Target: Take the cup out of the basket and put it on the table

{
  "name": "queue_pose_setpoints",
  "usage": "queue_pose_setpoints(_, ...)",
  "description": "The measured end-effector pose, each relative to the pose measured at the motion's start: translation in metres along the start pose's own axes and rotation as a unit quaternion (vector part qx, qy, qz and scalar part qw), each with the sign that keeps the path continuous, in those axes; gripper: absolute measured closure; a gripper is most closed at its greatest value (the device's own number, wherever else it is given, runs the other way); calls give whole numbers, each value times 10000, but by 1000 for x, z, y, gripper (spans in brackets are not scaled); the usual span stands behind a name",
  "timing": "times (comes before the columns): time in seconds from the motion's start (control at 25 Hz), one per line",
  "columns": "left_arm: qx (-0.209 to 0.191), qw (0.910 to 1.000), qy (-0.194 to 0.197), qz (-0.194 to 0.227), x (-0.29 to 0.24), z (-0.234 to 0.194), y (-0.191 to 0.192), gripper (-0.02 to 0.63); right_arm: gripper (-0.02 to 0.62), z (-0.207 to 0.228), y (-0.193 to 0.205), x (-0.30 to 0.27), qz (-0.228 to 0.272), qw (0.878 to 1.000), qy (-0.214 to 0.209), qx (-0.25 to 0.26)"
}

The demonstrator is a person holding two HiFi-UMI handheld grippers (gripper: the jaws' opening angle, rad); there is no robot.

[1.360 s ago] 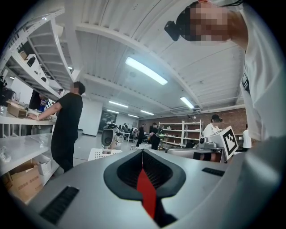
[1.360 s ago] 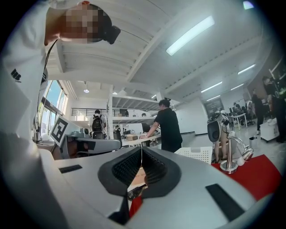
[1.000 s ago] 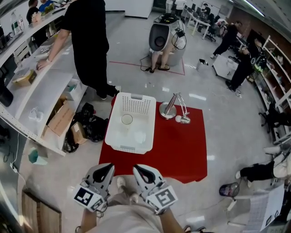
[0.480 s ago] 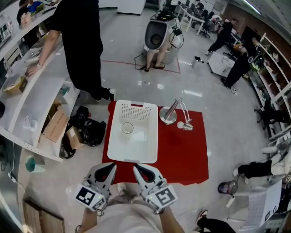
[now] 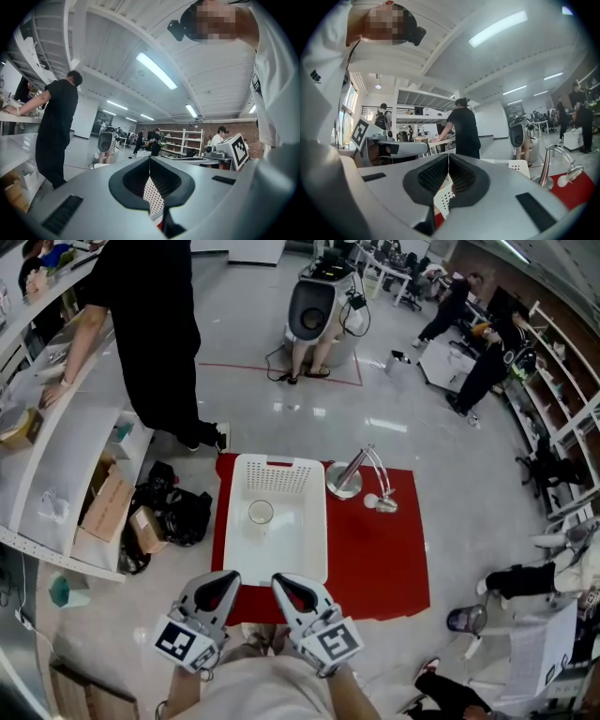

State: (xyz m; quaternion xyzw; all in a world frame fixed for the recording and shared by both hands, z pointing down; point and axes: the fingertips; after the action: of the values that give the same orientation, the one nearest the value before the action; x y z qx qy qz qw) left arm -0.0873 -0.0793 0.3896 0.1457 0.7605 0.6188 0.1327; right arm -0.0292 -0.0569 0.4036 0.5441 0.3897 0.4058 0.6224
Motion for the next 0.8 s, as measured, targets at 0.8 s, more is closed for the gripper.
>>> queue_pose_setpoints(0.8,69,9988,-454,-161,-63,-45,12,595,586,72,19,-44,-281,9989,-380,76)
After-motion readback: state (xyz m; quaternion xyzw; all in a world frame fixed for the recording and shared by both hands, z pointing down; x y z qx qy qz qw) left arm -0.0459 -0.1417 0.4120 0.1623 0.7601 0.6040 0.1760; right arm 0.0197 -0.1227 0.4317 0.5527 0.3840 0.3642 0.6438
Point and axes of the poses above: the fingertips, and each gripper's own axes: x backward along the fingers, z to its right, y out of its underside, and after that the axes turned 1 degree about z, right-handed
